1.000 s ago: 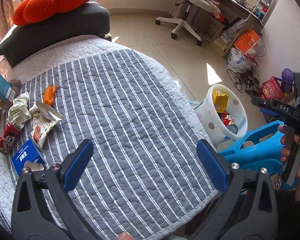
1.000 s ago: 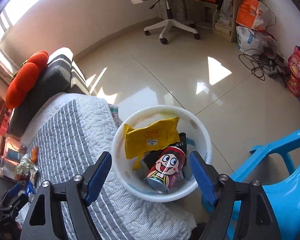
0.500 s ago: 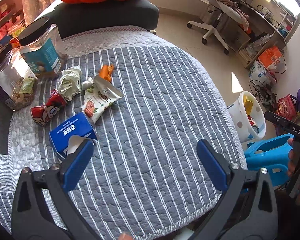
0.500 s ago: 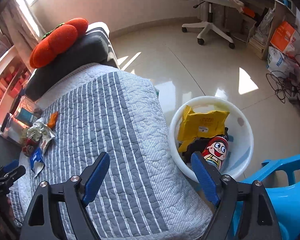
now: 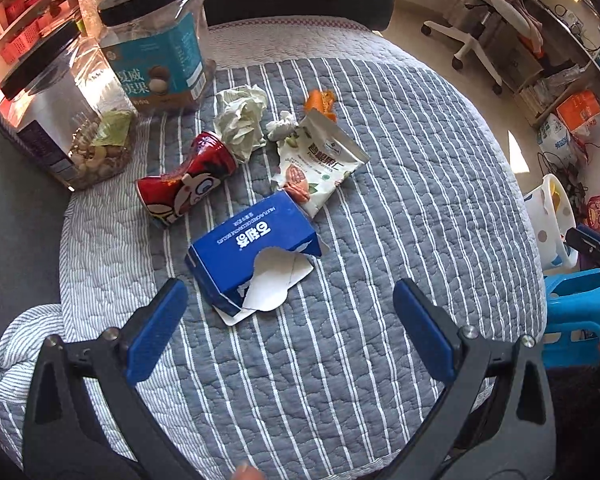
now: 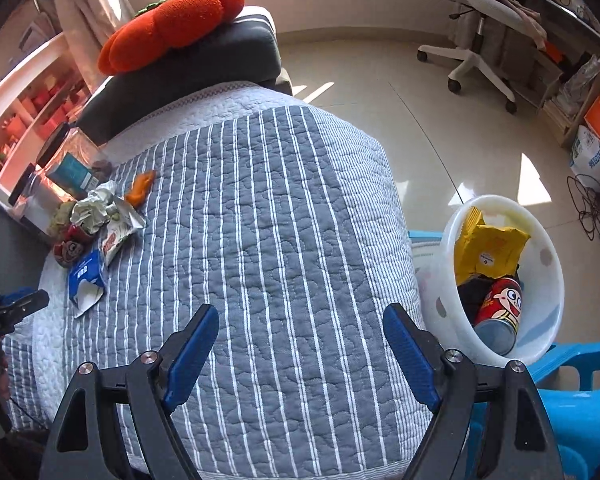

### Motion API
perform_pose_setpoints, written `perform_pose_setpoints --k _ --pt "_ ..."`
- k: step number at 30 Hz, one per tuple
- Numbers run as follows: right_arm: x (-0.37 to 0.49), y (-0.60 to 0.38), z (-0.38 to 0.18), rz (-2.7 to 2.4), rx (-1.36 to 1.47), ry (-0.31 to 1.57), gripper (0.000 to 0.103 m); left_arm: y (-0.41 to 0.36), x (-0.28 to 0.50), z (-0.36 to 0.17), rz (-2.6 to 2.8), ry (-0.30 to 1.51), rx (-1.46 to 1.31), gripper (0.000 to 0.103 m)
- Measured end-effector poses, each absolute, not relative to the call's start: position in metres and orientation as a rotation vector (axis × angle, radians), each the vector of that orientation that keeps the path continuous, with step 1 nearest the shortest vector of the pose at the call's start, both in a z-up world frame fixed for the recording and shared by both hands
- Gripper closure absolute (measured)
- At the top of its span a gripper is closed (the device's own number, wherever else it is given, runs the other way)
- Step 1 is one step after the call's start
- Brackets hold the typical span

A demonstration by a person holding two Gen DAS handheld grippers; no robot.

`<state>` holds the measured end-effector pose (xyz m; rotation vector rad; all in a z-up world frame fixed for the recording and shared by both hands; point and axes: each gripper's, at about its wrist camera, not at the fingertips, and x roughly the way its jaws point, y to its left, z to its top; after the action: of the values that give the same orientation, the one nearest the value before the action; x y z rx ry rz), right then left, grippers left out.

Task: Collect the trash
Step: 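Move both tools back over the bed toward the blue tissue box, then grasp the blue tissue box with the left tool while the right tool grasps the pecan bag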

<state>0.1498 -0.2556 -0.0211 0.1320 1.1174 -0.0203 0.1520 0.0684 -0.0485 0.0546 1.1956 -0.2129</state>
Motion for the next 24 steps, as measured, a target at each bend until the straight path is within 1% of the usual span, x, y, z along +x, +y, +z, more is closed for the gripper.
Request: perform_pose_setpoints --k 2,8,14,15,16,18,19,20,24 --pt "0.153 -0.252 -0.024 -0.018 0.135 1.125 0.018 0.067 0.161 -0.062 -0.223 1.189 0.145 0.001" --pt "0.158 -0.244 -0.033 -0.016 0.118 1.146 0.018 0.071 0.186 -0.101 -0.226 1.249 0.241 0.002" --pt "0.163 -0.239 -0.041 -0.019 0.092 1.167 0.018 0.076 0.199 -0.114 -0.279 1.254 0.241 0.011" --pt "0.164 -0.237 -0.042 -0.018 0.085 1.17 0.018 0.077 0.202 -0.118 -0.289 1.26 0.247 0.016" --pt "0.165 -0.235 -0.043 -0.015 0.078 1.172 0.018 0.078 0.203 -0.12 -0.291 1.275 0.251 0.025" --pt "0.168 -0.23 -0.045 -0.011 0.068 1.177 0.018 0.08 0.203 -0.123 -0.295 1.288 0.232 0.033" --pt "0.17 -0.228 -0.046 -0.008 0.063 1.178 0.018 0.084 0.203 -0.122 -0.292 1.291 0.213 0.043" --pt "0.172 -0.224 -0.046 -0.004 0.058 1.179 0.018 0.088 0.203 -0.121 -0.294 1.302 0.19 0.047" --pt "0.184 -0.206 -0.049 0.012 0.043 1.172 0.018 0.101 0.194 -0.113 -0.283 1.301 0.119 0.047"
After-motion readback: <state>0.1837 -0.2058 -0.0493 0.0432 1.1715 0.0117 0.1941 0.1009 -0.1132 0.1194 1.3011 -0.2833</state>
